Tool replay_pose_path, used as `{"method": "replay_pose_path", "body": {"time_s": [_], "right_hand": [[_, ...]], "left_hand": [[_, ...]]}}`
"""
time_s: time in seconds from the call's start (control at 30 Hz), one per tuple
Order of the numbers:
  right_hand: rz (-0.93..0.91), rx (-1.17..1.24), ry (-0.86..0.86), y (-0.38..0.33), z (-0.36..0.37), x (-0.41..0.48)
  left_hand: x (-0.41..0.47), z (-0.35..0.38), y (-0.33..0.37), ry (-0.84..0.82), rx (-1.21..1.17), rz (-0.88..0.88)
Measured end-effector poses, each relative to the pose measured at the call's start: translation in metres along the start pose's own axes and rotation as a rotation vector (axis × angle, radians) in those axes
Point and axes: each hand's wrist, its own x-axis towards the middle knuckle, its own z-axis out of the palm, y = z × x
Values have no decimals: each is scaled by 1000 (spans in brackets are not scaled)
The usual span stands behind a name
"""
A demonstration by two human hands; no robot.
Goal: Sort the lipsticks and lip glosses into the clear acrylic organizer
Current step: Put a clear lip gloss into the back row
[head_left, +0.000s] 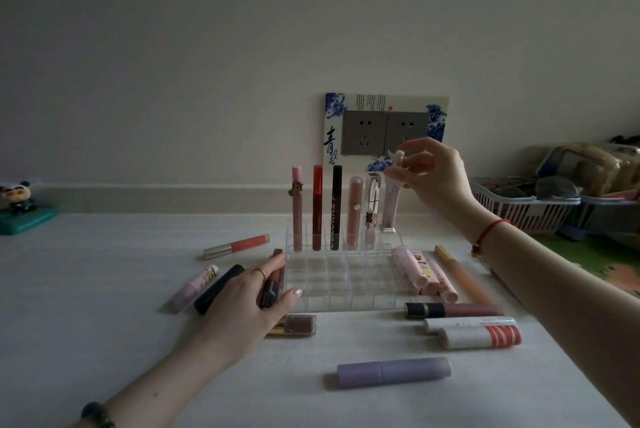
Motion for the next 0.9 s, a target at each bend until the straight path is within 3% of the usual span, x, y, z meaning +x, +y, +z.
{"method": "replay_pose_path", "body": {"time_s": [0.9], "right_hand": [[96,-8,-106,23,8,-11]], "left_hand": [[2,2,-7,22,-7,32]]}}
